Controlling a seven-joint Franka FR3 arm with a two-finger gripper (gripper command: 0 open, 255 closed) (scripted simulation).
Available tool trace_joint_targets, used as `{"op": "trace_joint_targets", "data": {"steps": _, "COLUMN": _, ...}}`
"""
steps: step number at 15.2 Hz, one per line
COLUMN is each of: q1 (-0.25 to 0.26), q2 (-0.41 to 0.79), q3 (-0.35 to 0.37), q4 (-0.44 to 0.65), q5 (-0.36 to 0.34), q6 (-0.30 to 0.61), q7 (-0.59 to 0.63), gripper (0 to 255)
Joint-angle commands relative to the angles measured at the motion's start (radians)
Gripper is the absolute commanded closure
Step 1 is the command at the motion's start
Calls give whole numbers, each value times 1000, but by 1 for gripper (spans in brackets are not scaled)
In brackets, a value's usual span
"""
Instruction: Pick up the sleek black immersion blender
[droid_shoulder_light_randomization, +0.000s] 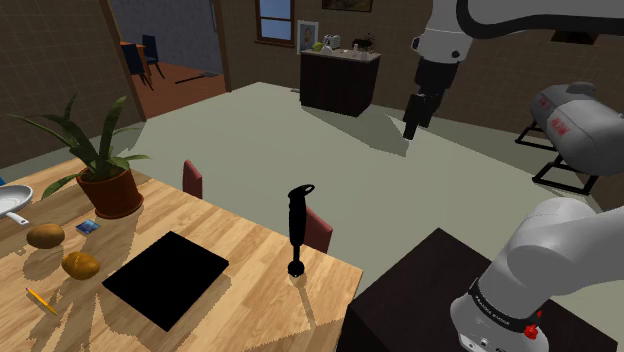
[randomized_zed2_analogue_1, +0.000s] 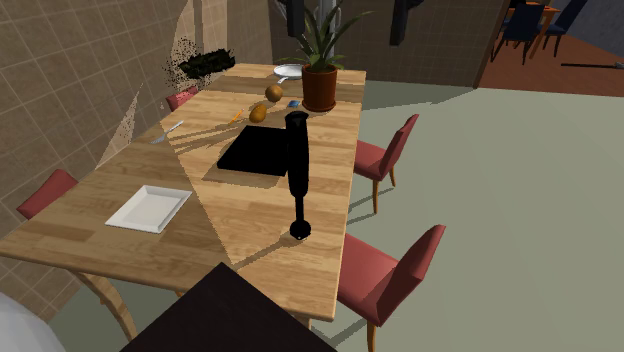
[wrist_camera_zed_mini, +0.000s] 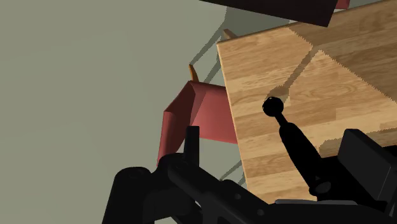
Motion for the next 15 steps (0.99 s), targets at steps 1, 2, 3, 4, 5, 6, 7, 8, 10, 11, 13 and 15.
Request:
{"op": "trace_joint_targets", "data": {"steps": 1, "q1": 0, "q2": 0, "q3": 0, "q4": 0, "q5": 0, "q6": 0, "q7": 0, "gripper": 0}}
{"op": "trace_joint_targets", "data": {"steps": 2, "q1": 6, "q2": 30, "q3": 15, "q4": 4, "q5": 1, "q6": 22, "q7": 3, "gripper": 0}}
{"op": "trace_joint_targets", "data": {"steps": 3, "q1": 12, "q2": 60, "q3": 29, "q4": 9, "q5": 1, "q6": 43, "q7": 7, "gripper": 0}}
{"op": "trace_joint_targets", "data": {"steps": 4, "q1": 18, "q2": 91, "q3": 43, "q4": 16, "q5": 1, "q6": 64, "q7": 11, "gripper": 0}}
{"op": "trace_joint_targets", "data": {"steps": 5, "q1": 24, "q2": 123, "q3": 58, "q4": 23, "q5": -1, "q6": 84, "q7": 15, "gripper": 0}}
{"op": "trace_joint_targets", "data": {"steps": 6, "q1": 29, "q2": 155, "q3": 72, "q4": 32, "q5": -3, "q6": 103, "q7": 20, "gripper": 0}}
{"op": "trace_joint_targets", "data": {"steps": 7, "q1": 34, "q2": 188, "q3": 87, "q4": 41, "q5": -6, "q6": 122, "q7": 24, "gripper": 0}}
{"op": "trace_joint_targets", "data": {"steps": 8, "q1": 38, "q2": 221, "q3": 101, "q4": 51, "q5": -9, "q6": 140, "q7": 30, "gripper": 0}}
{"op": "trace_joint_targets", "data": {"steps": 10, "q1": 47, "q2": 289, "q3": 130, "q4": 75, "q5": -19, "q6": 175, "q7": 41, "gripper": 0}}
{"op": "trace_joint_targets", "data": {"steps": 11, "q1": 51, "q2": 323, "q3": 144, "q4": 89, "q5": -26, "q6": 190, "q7": 47, "gripper": 0}}
{"op": "trace_joint_targets", "data": {"steps": 13, "q1": 58, "q2": 394, "q3": 173, "q4": 119, "q5": -42, "q6": 220, "q7": 61, "gripper": 0}}
{"op": "trace_joint_targets", "data": {"steps": 15, "q1": 65, "q2": 466, "q3": 200, "q4": 152, "q5": -63, "q6": 245, "q7": 78, "gripper": 0}}
